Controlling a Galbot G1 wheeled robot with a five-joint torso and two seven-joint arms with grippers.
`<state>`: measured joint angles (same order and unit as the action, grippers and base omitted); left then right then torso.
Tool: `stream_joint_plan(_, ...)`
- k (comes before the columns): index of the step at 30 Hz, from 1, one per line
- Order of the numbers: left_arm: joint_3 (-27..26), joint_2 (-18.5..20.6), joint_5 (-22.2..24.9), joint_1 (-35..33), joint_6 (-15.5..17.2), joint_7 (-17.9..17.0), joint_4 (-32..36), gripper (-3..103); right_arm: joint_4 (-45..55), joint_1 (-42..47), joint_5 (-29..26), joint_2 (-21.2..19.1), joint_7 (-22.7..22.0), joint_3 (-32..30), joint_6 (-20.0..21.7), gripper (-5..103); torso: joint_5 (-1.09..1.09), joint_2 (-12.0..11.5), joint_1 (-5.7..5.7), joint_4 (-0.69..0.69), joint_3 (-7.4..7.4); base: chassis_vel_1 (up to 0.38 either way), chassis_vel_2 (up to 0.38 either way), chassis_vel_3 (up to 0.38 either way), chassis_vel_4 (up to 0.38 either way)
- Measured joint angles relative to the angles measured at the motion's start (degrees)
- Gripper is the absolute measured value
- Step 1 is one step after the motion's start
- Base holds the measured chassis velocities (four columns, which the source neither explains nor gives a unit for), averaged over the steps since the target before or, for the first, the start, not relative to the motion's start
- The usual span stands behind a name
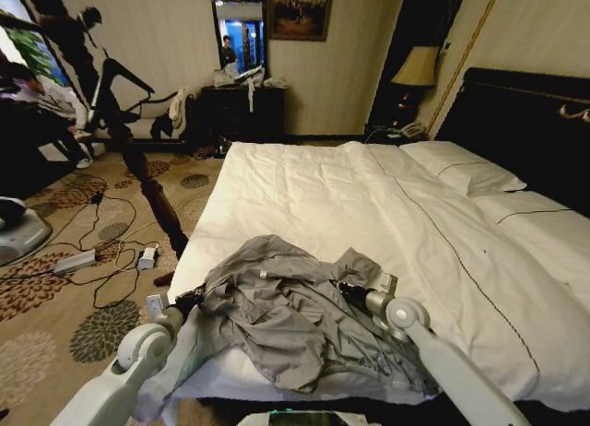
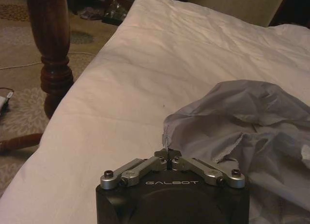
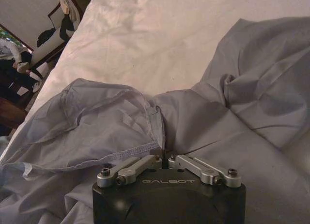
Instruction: Pick up the clothes from the bed and hang them on the clothes hanger.
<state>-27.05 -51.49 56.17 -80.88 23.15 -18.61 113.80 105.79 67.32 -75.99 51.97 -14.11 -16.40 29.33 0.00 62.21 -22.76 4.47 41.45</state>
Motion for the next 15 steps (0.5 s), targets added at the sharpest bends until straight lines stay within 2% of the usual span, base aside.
stream_joint_plan(8,-0.7,1.9,0.2,0.6,-0.1,-0.4,2.8,0,4.6,0.4,2.6,-1.7,-0.5,-1.1,-0.9,0,0.0,0.0,0.0,0.0,0.0,0.0,0.0,0.0,0.0)
stream_joint_plan(12,-3.2,4.2,1.0,-0.3,-0.1,-0.4,5.5,0,8.4,0.3,3.3,-3.1,-0.9,-2.4,-1.4,0,-0.02,0.0,0.0,-0.01,0.0,0.0,0.0,0.0,0.0)
stream_joint_plan(15,-6.6,7.3,1.8,-0.7,-0.1,-0.3,8.8,0,12.2,-0.7,3.1,-4.7,-2.0,-4.0,-2.2,0,0.0,0.0,0.0,-0.01,0.0,0.0,0.0,0.0,0.0)
